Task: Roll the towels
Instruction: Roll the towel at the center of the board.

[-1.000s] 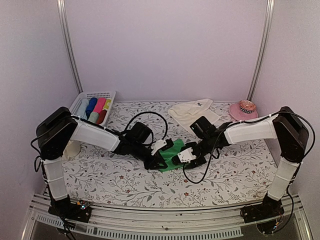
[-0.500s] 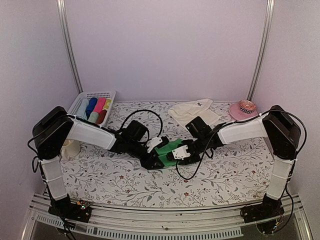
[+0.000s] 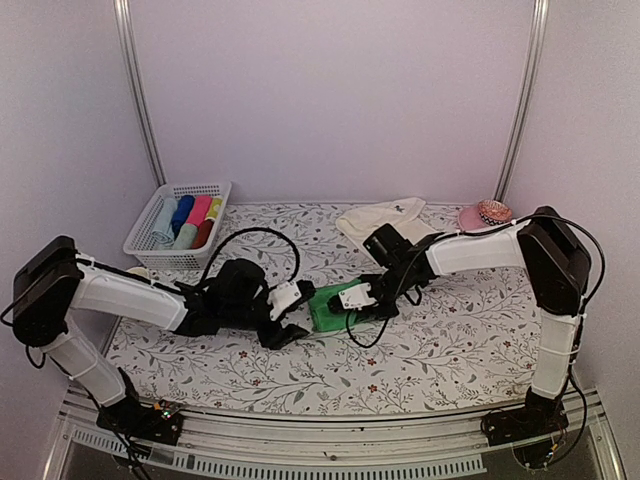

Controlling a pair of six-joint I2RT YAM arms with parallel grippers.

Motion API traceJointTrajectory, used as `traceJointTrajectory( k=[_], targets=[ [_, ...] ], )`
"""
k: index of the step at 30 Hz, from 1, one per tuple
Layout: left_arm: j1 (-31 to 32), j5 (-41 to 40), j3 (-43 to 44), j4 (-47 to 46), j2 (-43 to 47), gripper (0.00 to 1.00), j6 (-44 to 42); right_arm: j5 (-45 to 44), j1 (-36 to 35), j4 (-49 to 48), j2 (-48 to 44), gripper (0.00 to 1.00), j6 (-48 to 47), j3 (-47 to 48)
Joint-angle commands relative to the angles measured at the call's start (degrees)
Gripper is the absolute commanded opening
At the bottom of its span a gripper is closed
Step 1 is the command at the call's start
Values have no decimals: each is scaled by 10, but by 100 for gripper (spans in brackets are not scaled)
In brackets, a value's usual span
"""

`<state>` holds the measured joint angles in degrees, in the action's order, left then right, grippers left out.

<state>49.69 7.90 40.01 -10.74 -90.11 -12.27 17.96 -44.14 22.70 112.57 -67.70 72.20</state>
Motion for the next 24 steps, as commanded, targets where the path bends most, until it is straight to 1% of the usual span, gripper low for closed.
traceJointTrajectory(
  k=[1, 9, 17, 21, 24],
  targets=[
    [60, -109, -31, -90, -2, 67, -54, 26, -2, 110, 36, 22, 8, 21],
    [141, -218, -31, -188, -72, 69, -124, 49, -2, 170, 51, 23, -2, 45],
    [185, -288, -34, -288, -124, 69, -183, 59, -1, 196, 59, 24, -9, 55],
    [190, -287, -39, -310, -127, 69, -195, 62, -2, 213, 65, 24, -14, 62],
    [193, -261, -53, -335, -117, 69, -200, 62, -1, 221, 68, 24, -15, 65]
  ],
)
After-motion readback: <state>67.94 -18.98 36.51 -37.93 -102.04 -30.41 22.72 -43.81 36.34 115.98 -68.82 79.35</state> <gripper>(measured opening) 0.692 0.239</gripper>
